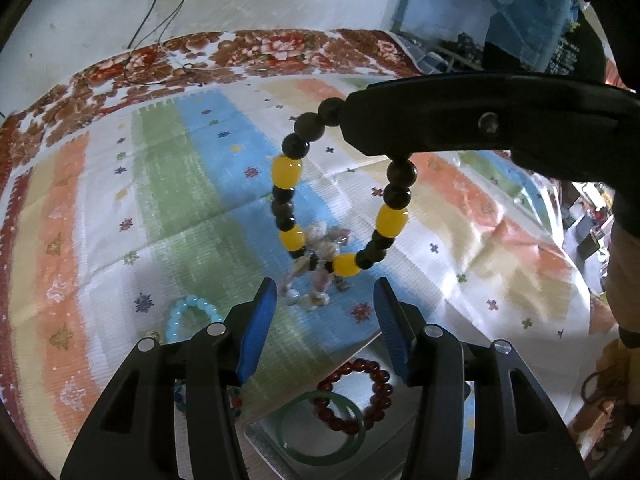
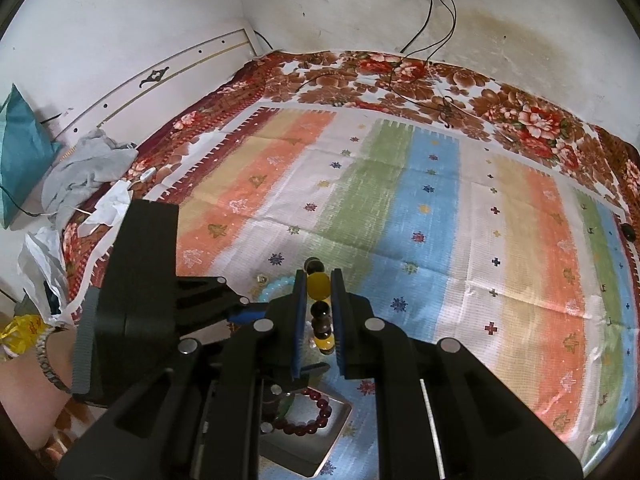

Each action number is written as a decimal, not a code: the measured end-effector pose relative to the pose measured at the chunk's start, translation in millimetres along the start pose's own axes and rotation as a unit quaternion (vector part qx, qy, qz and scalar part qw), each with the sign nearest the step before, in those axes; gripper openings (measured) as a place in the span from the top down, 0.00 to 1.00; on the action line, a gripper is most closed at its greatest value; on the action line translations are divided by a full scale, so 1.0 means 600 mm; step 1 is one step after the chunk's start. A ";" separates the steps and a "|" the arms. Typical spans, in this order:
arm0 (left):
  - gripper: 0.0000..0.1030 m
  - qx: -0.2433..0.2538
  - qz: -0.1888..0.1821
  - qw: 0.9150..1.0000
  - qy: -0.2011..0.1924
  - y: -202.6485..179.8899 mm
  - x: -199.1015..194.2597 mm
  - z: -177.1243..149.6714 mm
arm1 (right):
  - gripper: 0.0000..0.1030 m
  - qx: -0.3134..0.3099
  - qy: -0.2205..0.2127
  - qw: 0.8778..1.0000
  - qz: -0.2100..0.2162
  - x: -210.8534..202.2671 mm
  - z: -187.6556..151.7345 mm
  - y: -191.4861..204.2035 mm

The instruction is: Organize jewelry

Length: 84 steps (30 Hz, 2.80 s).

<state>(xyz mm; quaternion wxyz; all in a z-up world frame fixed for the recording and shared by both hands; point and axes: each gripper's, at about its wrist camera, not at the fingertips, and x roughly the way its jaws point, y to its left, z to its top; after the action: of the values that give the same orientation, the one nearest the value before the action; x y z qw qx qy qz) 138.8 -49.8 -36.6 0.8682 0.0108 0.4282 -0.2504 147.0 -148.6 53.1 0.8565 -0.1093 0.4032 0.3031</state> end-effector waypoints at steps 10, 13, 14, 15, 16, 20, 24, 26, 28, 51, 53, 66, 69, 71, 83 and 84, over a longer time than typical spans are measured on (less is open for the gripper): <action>0.51 -0.005 -0.013 1.000 -0.025 0.006 -0.002 -0.002 | 0.87 0.006 -0.003 1.000 0.027 -0.014 0.004 0.000; 0.52 -0.007 -0.019 0.999 -0.031 0.009 -0.004 -0.002 | 0.87 0.007 -0.007 1.000 0.027 -0.020 0.006 -0.001; 0.53 -0.007 -0.019 0.999 -0.032 0.010 -0.004 -0.003 | 0.87 0.009 -0.008 0.999 0.030 -0.022 0.006 -0.002; 0.61 -0.006 -0.021 0.999 -0.031 0.010 -0.003 -0.003 | 0.87 0.009 -0.009 0.999 0.033 -0.024 0.006 -0.002; 0.70 -0.004 -0.023 0.999 -0.029 0.008 -0.002 -0.004 | 0.87 0.009 -0.010 0.999 0.032 -0.027 0.006 -0.002; 0.79 0.007 -0.021 0.999 -0.023 0.003 0.001 -0.007 | 0.87 0.009 -0.011 0.999 0.031 -0.029 0.006 -0.003; 0.85 0.007 -0.022 1.000 -0.020 0.002 0.002 -0.008 | 0.87 0.009 -0.008 0.999 0.030 -0.031 0.007 -0.003; 0.86 0.008 -0.023 0.999 -0.021 0.001 0.001 -0.009 | 0.87 0.008 -0.008 1.000 0.029 -0.030 0.006 -0.004; 0.86 0.006 -0.022 1.000 -0.022 0.002 0.001 -0.008 | 0.87 0.007 -0.006 1.000 0.026 -0.028 0.006 -0.005; 0.86 -0.004 -0.033 0.998 -0.047 0.004 -0.029 0.005 | 0.87 0.014 0.026 1.000 -0.006 0.024 -0.013 -0.034; 0.86 -0.008 -0.034 0.998 -0.054 0.005 -0.034 0.008 | 0.87 0.015 0.030 0.999 -0.006 0.030 -0.017 -0.037; 0.86 -0.021 -0.017 0.997 -0.069 0.022 -0.052 0.014 | 0.87 0.030 0.053 0.998 -0.022 0.058 -0.034 -0.058; 0.86 -0.033 0.003 0.997 -0.067 0.032 -0.052 0.013 | 0.87 0.033 0.053 0.997 -0.033 0.056 -0.041 -0.058; 0.86 -0.044 0.018 0.997 -0.064 0.038 -0.053 0.012 | 0.87 0.032 0.051 0.997 -0.041 0.052 -0.045 -0.056; 0.86 -0.053 0.092 0.991 -0.082 0.023 -0.095 -0.005 | 0.87 0.076 0.021 0.995 -0.062 0.021 -0.091 -0.091; 0.86 -0.051 0.097 0.990 -0.084 0.017 -0.101 -0.007 | 0.87 0.076 0.019 0.995 -0.060 0.018 -0.094 -0.089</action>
<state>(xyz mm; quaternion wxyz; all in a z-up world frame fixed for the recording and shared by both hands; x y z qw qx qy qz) 109.4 -14.0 3.8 0.9207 -0.0130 0.3629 -0.1432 149.6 -210.8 5.2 0.8713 -0.0733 0.4339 0.2173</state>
